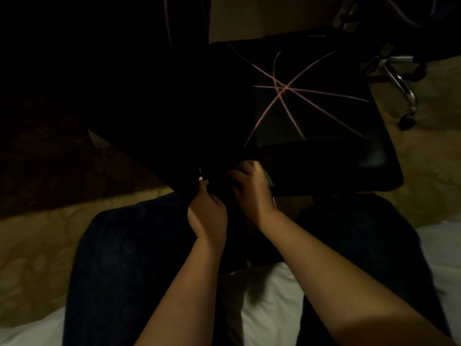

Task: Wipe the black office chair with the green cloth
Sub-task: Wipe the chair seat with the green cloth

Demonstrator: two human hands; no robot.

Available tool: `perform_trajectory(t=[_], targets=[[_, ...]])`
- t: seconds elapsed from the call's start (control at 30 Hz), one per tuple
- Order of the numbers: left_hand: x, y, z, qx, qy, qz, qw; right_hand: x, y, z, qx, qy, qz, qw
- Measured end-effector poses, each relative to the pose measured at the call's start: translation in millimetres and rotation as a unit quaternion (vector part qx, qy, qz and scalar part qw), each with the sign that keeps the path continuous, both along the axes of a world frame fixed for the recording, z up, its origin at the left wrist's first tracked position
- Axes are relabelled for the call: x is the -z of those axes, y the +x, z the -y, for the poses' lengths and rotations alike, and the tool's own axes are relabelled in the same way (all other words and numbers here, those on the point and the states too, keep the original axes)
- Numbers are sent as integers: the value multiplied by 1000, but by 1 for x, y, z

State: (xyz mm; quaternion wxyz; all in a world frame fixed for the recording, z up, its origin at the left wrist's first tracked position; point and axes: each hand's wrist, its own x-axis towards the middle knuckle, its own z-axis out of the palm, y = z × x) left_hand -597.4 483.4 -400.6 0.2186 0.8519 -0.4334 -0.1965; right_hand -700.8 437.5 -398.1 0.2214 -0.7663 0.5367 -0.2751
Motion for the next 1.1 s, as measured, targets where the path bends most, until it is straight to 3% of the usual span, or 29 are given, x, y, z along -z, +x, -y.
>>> perform_trajectory(t=[0.23,0.43,0.67,1.1], targets=[[1,2,2,3,7,16,1000,1,29,0,-14,-15,-10,1000],[0,-1,3,-8,-10,8,1000,2,15,-1,-42,-32,-59,997],[1,-3,-1,28,-25,10,999,0,-27,-9,-15,-11,-56,998],[-7,-8,-4,80,-45,34,995,-4,-154,-18,229,2,-75,970]])
